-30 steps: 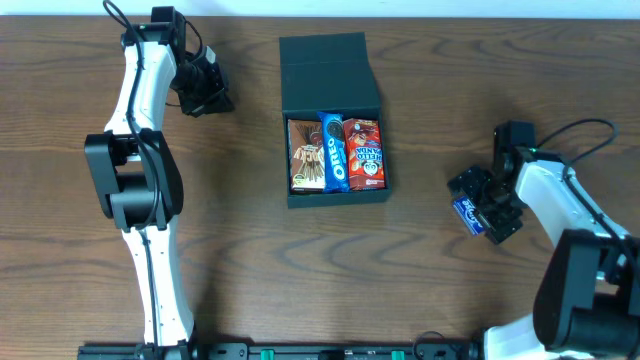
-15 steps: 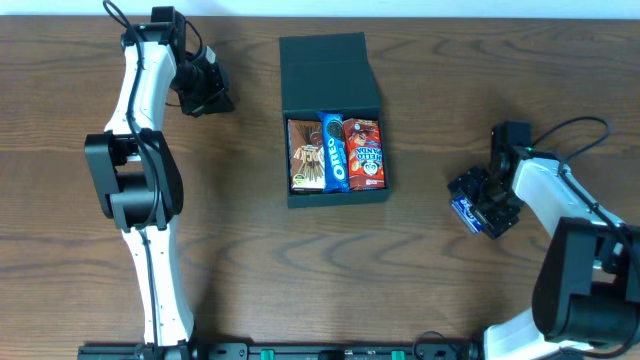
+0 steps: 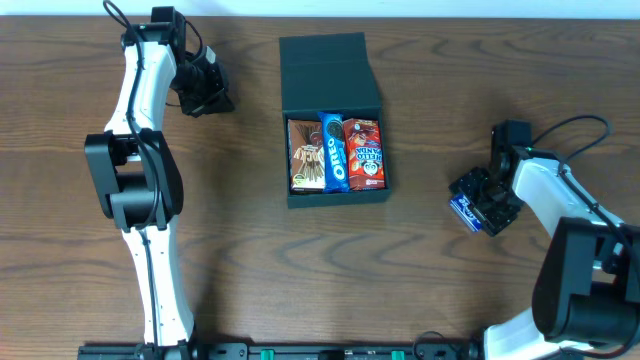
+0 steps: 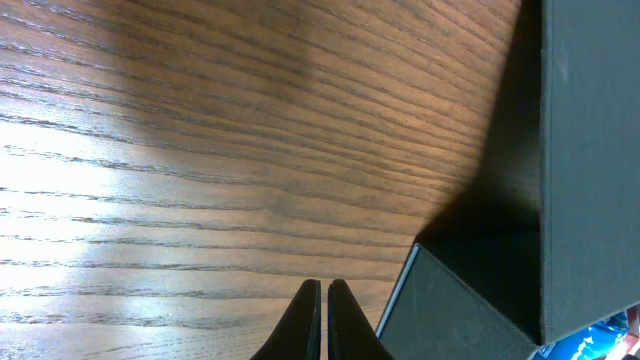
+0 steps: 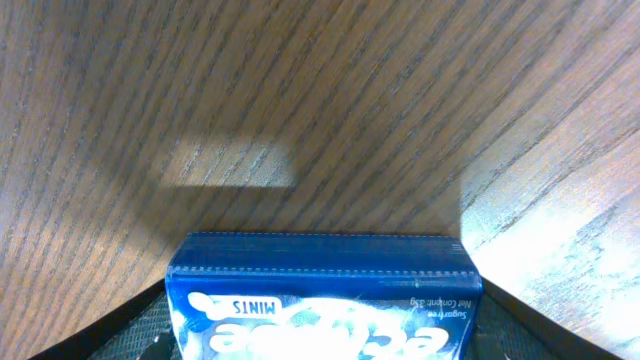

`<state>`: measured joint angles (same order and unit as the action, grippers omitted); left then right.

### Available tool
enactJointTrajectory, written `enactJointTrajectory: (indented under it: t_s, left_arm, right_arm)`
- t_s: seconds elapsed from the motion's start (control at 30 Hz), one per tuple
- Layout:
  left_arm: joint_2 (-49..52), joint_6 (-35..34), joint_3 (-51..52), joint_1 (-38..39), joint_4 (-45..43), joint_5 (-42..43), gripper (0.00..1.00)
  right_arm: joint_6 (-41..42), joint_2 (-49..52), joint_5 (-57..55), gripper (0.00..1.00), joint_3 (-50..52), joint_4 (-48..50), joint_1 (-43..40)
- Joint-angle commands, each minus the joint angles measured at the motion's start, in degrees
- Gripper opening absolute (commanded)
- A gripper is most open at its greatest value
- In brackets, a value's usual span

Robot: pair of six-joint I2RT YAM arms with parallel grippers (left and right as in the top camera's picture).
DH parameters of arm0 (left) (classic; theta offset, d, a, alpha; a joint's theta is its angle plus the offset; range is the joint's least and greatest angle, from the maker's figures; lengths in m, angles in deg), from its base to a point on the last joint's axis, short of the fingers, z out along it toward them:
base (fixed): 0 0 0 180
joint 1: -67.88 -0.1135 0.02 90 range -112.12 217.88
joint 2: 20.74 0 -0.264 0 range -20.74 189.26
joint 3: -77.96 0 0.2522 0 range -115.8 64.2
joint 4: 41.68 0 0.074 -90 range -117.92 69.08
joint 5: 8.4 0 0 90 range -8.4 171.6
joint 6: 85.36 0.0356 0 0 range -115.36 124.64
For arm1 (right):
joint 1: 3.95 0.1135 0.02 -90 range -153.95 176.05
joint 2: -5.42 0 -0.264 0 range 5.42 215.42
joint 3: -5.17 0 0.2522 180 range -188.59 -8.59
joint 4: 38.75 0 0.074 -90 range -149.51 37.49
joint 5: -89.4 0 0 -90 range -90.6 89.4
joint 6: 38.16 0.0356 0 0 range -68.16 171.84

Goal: Pack container
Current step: 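Grasp the blue Eclipse mints tin with the right gripper and lift, then carry the mints tin over the black box with the right gripper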

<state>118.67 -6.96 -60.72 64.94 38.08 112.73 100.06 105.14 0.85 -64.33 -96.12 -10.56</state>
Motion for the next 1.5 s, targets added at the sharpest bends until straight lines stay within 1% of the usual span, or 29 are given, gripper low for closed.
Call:
enactJointTrajectory:
  t_s: [0.0,0.07,0.17,0.27,0.5,0.63,0.7,0.77,0.83,0.87,0.93,1.0,1.13,1.2,1.23,1.37,1.47]
  left_arm:
    - [0.92,0.87,0.04,0.02,0.22,0.44,0.06]
    - [0.92,0.87,0.04,0.02,0.22,0.44,0.06]
    - [0.94,0.90,0.04,0.02,0.17,0.39,0.06]
    - [0.92,0.90,0.04,0.00,0.15,0.39,0.06]
    - [0.92,0.87,0.04,0.00,0.17,0.42,0.06]
    - [0.92,0.87,0.04,0.02,0.22,0.42,0.06]
    - [0.92,0.87,0.04,0.02,0.24,0.42,0.06]
    - [0.92,0.87,0.04,0.02,0.35,0.42,0.06]
    - [0.92,0.87,0.04,0.02,0.61,0.44,0.06]
    - [0.92,0.87,0.04,0.02,0.81,0.44,0.06]
    - [0.92,0.87,0.04,0.02,1.09,0.42,0.06]
    - [0.92,0.90,0.04,0.00,1.42,0.42,0.06]
    - [0.92,0.90,0.04,0.00,1.70,0.42,0.06]
    - [0.92,0.90,0.04,0.00,1.70,0.42,0.06]
    - [0.92,0.90,0.04,0.00,1.73,0.44,0.06]
    - [0.72,1.16,0.04,0.00,1.73,0.44,0.06]
    - [0.50,1.36,0.04,-0.04,1.70,0.42,0.06]
  right_arm:
    - [-1.95,0.42,-0.35,0.75,0.02,0.17,-0.22]
    - [-2.62,0.42,-0.26,0.72,0.02,0.15,-0.20]
    - [-3.85,0.42,0.61,0.64,-0.11,0.50,-0.20]
    - [-5.27,0.42,2.47,0.57,-0.63,0.79,-0.17]
    - [-9.92,0.42,5.66,0.48,-5.16,0.76,-0.11]
    - [-14.23,0.42,8.17,0.40,-10.23,0.52,0.15]
    - [-16.70,0.42,9.97,0.33,-13.35,0.26,0.83]
    - [-18.97,0.42,11.87,0.29,-16.68,-0.04,1.95]
    - [-22.34,0.42,13.53,0.24,-20.57,-0.07,3.98]
    - [-23.71,0.42,13.81,0.19,-22.27,-0.04,5.11]
    - [-26.69,0.42,13.77,0.12,-26.10,-0.02,8.20]
    - [-29.97,0.42,13.40,0.09,-29.75,0.00,11.61]
    - [-35.78,0.42,9.25,0.05,-35.71,0.02,19.76]
    - [-36.50,0.42,9.05,0.04,-36.37,0.50,22.25]
    - [-36.00,0.42,9.07,0.03,-36.37,0.72,23.41]
    - [-30.12,2.16,9.11,0.02,-36.37,1.01,28.48]
    - [-29.86,5.27,9.31,0.05,-36.39,2.05,32.74]
